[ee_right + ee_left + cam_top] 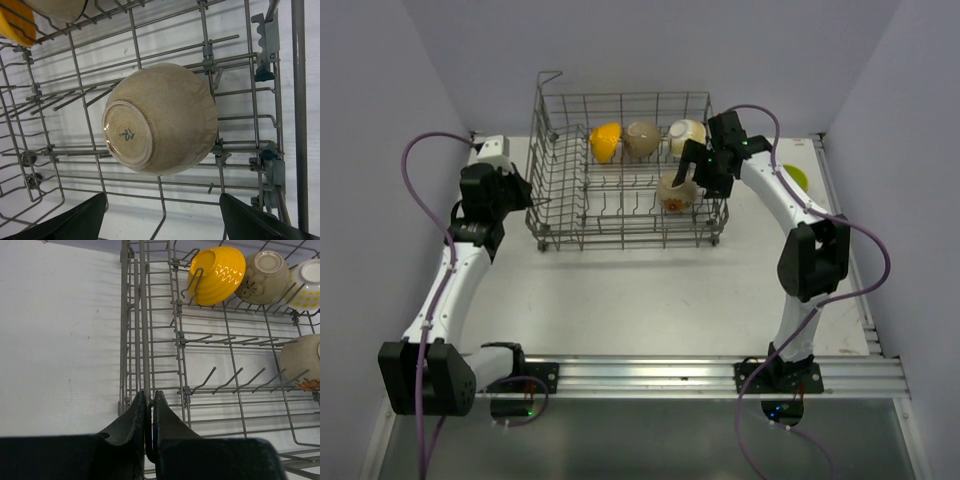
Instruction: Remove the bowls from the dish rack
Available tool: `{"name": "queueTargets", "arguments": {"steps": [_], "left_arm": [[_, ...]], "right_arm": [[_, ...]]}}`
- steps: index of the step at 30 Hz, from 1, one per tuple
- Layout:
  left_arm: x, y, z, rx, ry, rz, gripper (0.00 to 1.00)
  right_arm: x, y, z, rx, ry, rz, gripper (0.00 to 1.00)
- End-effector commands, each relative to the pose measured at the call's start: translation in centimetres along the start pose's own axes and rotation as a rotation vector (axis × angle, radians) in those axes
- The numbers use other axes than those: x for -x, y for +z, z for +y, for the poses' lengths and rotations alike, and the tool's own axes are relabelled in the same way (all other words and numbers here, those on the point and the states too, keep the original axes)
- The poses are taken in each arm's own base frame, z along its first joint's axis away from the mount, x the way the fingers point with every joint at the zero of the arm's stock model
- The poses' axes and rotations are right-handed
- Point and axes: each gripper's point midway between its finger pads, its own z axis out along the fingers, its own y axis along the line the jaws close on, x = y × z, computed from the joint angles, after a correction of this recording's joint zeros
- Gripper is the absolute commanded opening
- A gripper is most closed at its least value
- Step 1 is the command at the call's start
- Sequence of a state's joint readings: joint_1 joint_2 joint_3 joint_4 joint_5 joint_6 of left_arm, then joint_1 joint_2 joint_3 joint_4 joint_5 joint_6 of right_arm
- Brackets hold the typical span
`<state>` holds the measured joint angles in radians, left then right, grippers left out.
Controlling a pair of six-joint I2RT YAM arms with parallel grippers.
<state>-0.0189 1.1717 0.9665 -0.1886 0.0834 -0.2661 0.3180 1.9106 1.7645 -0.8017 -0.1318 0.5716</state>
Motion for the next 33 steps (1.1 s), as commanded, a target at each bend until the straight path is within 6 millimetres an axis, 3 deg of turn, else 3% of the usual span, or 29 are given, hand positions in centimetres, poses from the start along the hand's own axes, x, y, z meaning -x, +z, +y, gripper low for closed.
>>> {"name": "queueTargets", "arguments": {"steps": [1, 4, 7, 12, 19, 27, 29, 30, 33], "left_arm": [[-3.4, -0.5, -1.4, -0.089, 0.008, 0.078, 0.0], [-3.7, -0.7, -2.1, -0.114, 0.011, 0.086, 0.0], [-3.6, -0.7, -2.4, -0.131, 0.014, 0.087, 0.0], [-3.8, -0.8, -2.8, -0.152, 0.008, 0.092, 0.0], [-3.5, -1.2, -3.1, -0.169, 0.009, 0.077, 0.0], [-3.5, -1.2, -3.4, -0.184, 0.012, 0.079, 0.0], [-3.5, -1.2, -3.6, -0.194, 0.013, 0.08, 0.0], [-3.6, -1.2, -3.7, -0.196, 0.012, 0.083, 0.0], [-3.6, -1.2, -3.8, -0.202, 0.012, 0.082, 0.0]], "right_arm": [[0.3, -0.6, -0.3, -0.047, 0.065, 0.014, 0.99], [0.6, -1.6, 0.5, -0.042, 0.075, -0.001, 0.99], [-0.6, -1.2, 0.1, -0.066, 0.078, 0.028, 0.99], [-3.0, -0.2, -0.7, -0.118, 0.035, 0.096, 0.99], [-3.9, 2.1, -0.8, -0.178, 0.045, 0.097, 0.99], [-3.5, 4.0, -2.0, -0.289, 0.152, -0.018, 0.99], [-3.8, 4.0, -2.5, -0.278, 0.201, -0.056, 0.99], [-2.7, 4.4, -1.7, -0.23, 0.216, -0.119, 0.99], [-2.3, 5.1, -1.2, -0.16, 0.256, -0.181, 0.99]]}}
